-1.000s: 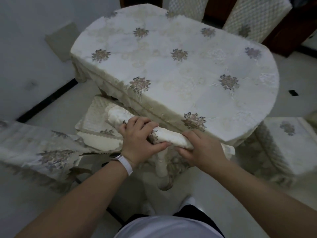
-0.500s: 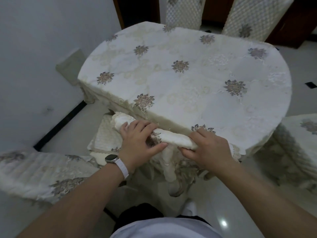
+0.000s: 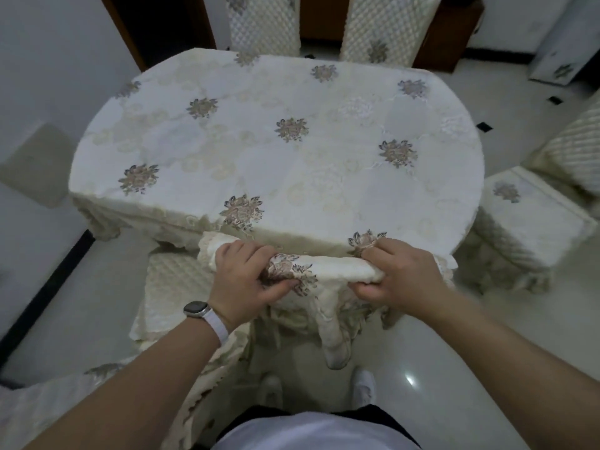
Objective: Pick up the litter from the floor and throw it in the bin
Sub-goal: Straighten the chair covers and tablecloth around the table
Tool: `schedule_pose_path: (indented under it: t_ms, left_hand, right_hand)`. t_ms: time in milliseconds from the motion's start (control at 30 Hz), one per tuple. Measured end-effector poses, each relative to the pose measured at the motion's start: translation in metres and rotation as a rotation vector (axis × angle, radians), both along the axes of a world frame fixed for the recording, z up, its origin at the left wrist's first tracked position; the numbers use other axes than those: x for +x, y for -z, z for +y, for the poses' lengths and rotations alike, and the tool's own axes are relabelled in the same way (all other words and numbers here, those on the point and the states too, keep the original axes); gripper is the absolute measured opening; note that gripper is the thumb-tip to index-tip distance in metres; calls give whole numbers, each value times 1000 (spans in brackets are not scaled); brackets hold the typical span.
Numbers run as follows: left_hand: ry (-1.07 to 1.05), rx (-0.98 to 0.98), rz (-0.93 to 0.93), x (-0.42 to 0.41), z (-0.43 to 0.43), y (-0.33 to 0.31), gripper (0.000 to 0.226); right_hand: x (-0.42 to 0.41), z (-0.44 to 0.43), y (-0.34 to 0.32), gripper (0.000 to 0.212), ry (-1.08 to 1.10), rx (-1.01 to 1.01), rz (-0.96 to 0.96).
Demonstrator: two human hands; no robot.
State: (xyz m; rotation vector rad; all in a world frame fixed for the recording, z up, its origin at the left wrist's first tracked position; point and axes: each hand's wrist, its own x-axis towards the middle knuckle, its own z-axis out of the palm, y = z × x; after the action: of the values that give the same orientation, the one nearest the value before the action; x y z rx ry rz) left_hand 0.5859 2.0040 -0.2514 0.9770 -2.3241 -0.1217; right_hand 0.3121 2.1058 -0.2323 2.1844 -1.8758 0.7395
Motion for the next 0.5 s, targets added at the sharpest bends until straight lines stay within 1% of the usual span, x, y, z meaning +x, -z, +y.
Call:
schedule_pose_path:
  t_ms: [233,400,500]
  left_hand:
    - [81,-15,37,24,-33,10,51]
    - [146,27,-20,39,-32,30,56]
    - [166,61,-50,38,-36,36,57]
  right_hand:
    - [35,-9,14,39,93,7,-32]
    - [52,3,29,38,96,26,14]
    - [52,3,35,39,115,73,-3]
